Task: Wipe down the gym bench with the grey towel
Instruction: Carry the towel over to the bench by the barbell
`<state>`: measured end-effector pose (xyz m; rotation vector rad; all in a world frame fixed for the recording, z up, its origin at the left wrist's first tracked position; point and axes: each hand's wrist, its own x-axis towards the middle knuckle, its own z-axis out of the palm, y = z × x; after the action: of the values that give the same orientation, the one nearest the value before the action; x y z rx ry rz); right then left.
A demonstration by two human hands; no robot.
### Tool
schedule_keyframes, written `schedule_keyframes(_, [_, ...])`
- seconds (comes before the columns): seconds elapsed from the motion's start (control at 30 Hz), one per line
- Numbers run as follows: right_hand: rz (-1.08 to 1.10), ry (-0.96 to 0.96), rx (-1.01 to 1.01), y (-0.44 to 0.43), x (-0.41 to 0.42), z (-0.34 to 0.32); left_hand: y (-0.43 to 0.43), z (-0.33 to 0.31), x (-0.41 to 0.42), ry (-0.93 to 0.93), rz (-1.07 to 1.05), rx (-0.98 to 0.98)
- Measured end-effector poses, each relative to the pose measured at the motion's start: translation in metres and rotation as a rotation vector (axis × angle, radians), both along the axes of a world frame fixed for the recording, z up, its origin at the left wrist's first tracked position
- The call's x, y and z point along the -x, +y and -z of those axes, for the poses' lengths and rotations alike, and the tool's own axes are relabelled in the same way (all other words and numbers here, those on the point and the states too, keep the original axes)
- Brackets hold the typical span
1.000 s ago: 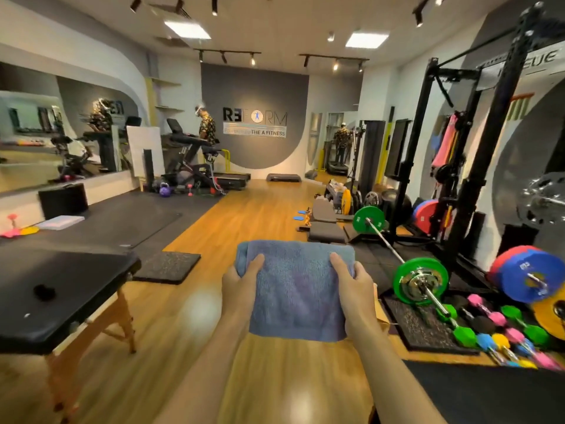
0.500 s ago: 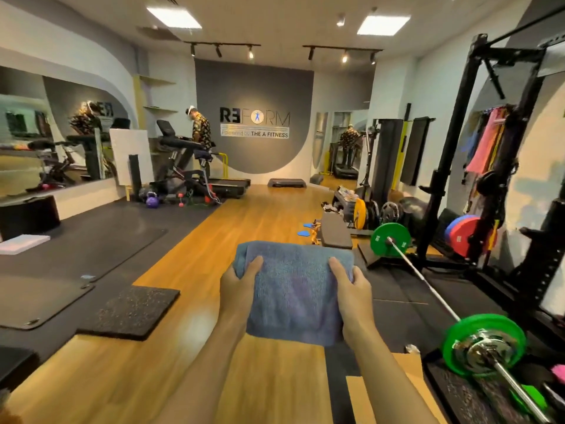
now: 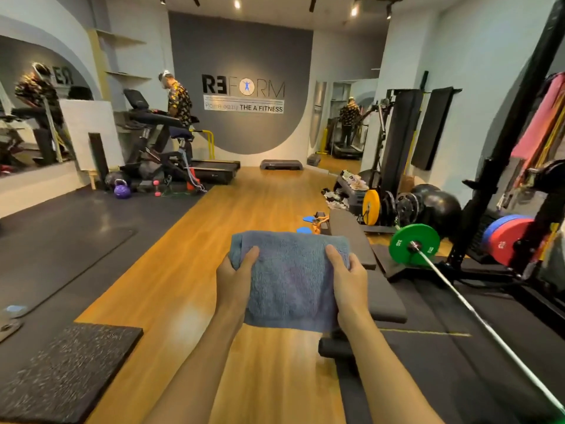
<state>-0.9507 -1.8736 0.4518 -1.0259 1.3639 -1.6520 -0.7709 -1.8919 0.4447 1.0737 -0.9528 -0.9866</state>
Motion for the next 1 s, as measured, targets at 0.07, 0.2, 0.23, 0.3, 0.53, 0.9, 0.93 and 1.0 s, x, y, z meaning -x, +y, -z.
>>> schedule_keyframes(0.07, [0.020, 0.004, -0.009, -0.080, 0.002, -0.004, -0.081, -0.007, 0.002, 0.000, 0.025, -0.003])
schedule_keyframes(0.2, [0.072, 0.029, 0.003, -0.236, 0.013, -0.001, -0.241, -0.003, 0.012, -0.004, 0.060, -0.033])
schedule_keyframes(0.23, [0.077, 0.031, 0.009, -0.278, 0.016, 0.002, -0.282, 0.000, 0.016, 0.000, 0.070, -0.036])
schedule_keyframes(0.3, [0.092, 0.041, 0.011, -0.362, 0.022, 0.010, -0.363, 0.007, 0.023, 0.007, 0.070, -0.037])
schedule_keyframes(0.53, [0.081, 0.002, 0.022, -0.633, 0.032, 0.009, -0.632, 0.001, 0.034, 0.021, 0.049, -0.026])
schedule_keyframes(0.9, [0.142, -0.003, 0.021, -1.034, 0.068, 0.031, -1.051, 0.023, 0.072, 0.018, 0.091, -0.021])
schedule_keyframes(0.93, [0.155, -0.007, 0.011, -1.064, 0.076, 0.030, -1.086, 0.024, 0.081, 0.019, 0.108, -0.028])
schedule_keyframes(1.0, [0.186, -0.002, -0.008, -1.119, 0.095, 0.027, -1.151, 0.023, 0.105, 0.012, 0.140, -0.049])
